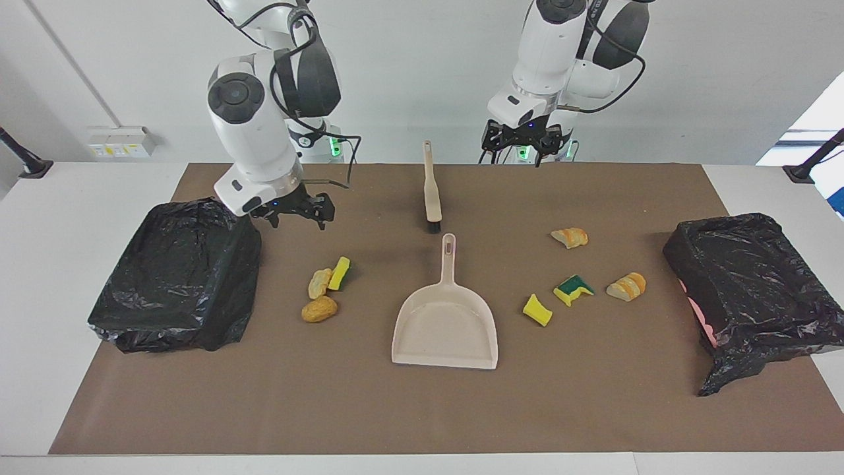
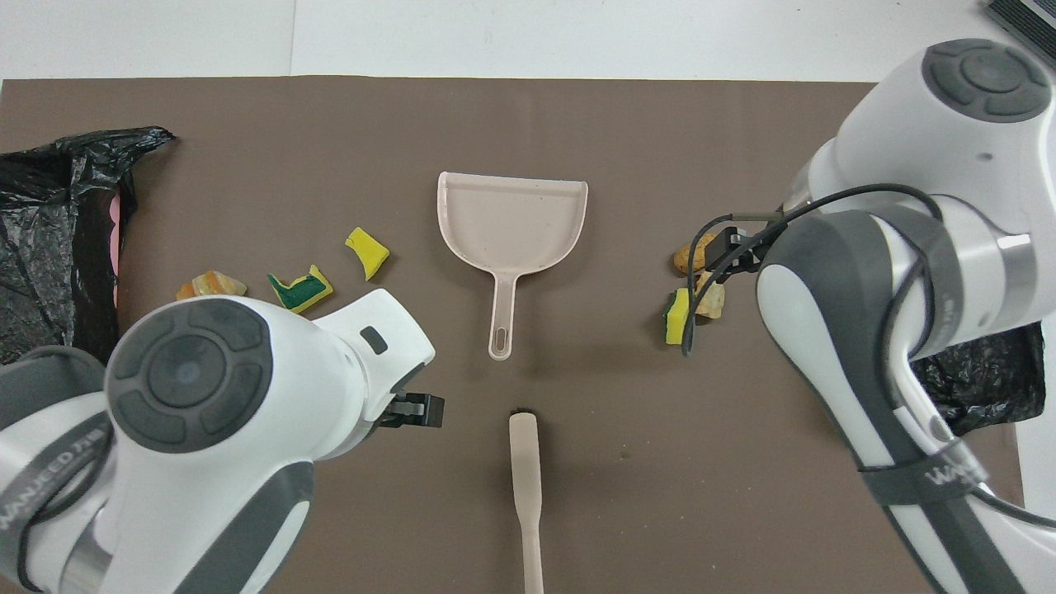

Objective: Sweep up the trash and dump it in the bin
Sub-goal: 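Reach the right gripper to the dustpan handle and grasp it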

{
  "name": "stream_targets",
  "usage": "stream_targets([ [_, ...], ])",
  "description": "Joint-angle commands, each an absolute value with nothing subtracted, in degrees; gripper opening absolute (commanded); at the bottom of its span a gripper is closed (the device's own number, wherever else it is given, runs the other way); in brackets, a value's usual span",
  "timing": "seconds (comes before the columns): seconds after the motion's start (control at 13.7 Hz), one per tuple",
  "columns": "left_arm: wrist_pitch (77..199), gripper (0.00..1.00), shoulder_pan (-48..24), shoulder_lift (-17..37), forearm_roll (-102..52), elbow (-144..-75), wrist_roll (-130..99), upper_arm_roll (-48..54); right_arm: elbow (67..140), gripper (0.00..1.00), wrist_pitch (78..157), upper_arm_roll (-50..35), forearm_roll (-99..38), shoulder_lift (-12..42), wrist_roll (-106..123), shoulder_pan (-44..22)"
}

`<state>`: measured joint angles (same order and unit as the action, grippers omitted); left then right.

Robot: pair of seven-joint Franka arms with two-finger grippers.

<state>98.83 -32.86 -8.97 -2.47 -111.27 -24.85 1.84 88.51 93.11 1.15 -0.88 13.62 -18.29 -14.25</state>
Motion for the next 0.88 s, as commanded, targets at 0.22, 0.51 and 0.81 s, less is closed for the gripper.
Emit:
stream_targets([
  [0.22,109.24,1.00,-41.56,-13.09,-3.87,-123.48,-31.01,0.79,87.45,1.00,95.36,1.14,-4.75,18.19,-22.06,-16.07],
  [0.51,111.53,1.00,-43.75,-12.22,-5.89,-125.59,-32.07,0.88,87.45,1.00,95.45,1.23,-6.23,18.89,-22.15,-17.22],
  [0.81,122.50,1.00,-53.07,-10.46,-5.89,-133.05,-42.52,0.88,80.18,1.00,96.85,1.14,-9.22,26.35,-30.66,-20.39],
])
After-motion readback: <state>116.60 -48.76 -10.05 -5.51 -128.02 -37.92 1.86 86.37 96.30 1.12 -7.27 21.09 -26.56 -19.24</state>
